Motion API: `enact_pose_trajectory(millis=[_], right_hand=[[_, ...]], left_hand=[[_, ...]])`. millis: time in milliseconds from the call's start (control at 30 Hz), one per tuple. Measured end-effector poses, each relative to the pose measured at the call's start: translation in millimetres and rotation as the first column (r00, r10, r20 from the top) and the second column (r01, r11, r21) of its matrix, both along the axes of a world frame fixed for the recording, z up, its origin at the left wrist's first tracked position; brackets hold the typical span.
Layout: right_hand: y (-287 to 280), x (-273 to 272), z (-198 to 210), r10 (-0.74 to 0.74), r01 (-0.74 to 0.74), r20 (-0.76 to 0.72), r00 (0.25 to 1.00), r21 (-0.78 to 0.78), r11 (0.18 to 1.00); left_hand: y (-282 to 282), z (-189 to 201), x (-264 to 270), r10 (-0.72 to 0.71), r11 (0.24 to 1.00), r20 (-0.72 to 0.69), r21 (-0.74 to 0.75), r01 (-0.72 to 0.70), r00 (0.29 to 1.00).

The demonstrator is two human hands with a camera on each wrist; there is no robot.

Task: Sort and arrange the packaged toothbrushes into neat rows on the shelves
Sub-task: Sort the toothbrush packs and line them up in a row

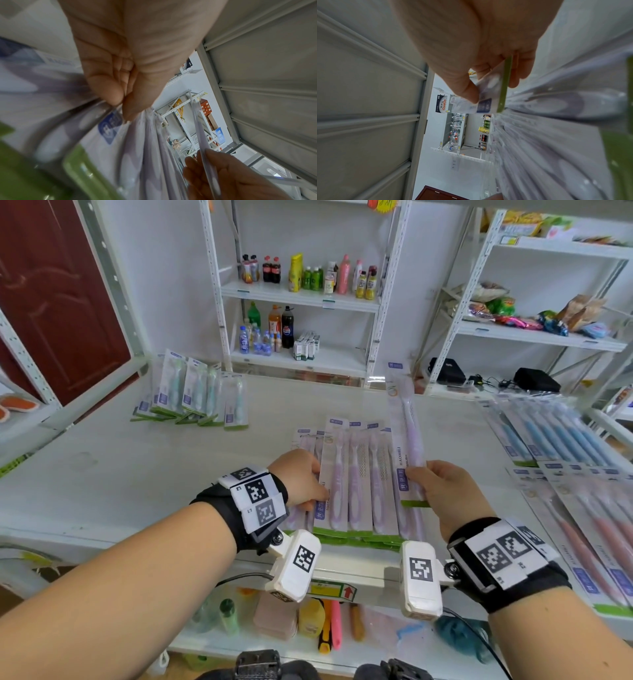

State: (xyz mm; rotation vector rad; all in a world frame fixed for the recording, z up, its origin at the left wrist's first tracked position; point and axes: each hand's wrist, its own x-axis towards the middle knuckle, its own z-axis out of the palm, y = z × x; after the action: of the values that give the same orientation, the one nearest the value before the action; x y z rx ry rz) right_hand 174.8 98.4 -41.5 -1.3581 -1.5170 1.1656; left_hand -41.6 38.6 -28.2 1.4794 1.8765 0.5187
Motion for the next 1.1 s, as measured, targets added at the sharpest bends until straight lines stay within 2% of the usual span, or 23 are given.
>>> enact_pose_trajectory(millis=[367, 433, 500, 567, 667, 733, 833, 933, 1100], right_hand=[[-10.5, -12.1, 7.4, 0.095, -0.095, 0.011, 0.995, -0.028, 0.995], [-11.3, -14.6, 7.5, 0.113, -0.112, 0.005, 0.994, -0.036, 0.993], [-12.9, -18.1, 8.1, 0.137, -0.136, 0.027, 0.990, -0.028, 0.990], [-14.0, -22.6, 9.2, 0.160, -0.161, 0.073, 0.984, -0.002, 0.987], [-17.2, -32.3, 11.6, 0.217, -0.226, 0.165, 0.962, 0.036, 0.973], [-20.1, -40.8, 12.4, 0.257, -0.268, 0.181, 0.949, 0.042, 0.962], [-24.0, -48.5, 12.2, 0.292, -0.309, 0.200, 0.935, 0.059, 0.949], [-23.5, -43.3, 10.8, 0.276, -0.293, 0.171, 0.946, 0.078, 0.953], [-11.2, -22.4, 3.4, 0.102, -0.112, 0.127, 0.987, 0.077, 0.991]], left_hand=[[-2.2, 3.3, -1.8, -0.060, 0.997, -0.107, 0.035, 0.064, 0.992], [-1.6, 3.6, -3.8, -0.029, 0.995, -0.072, 0.091, 0.036, 0.997], [0.2, 3.9, -5.8, 0.020, 0.981, 0.047, 0.190, -0.029, 0.999], [1.6, 6.0, -4.4, 0.041, 0.962, 0.250, 0.252, -0.106, 0.967], [3.1, 8.2, 1.3, 0.075, 0.946, 0.595, 0.211, -0.246, 0.801], [3.8, 7.7, 2.1, 0.096, 0.933, 0.667, 0.199, -0.300, 0.739], [4.3, 5.1, -5.4, 0.140, 0.925, 0.677, 0.171, -0.340, 0.722], [5.9, 1.9, -20.5, 0.209, 0.924, 0.636, 0.122, -0.364, 0.743], [7.5, -8.2, -39.7, 0.273, 0.938, 0.427, 0.080, -0.337, 0.862]])
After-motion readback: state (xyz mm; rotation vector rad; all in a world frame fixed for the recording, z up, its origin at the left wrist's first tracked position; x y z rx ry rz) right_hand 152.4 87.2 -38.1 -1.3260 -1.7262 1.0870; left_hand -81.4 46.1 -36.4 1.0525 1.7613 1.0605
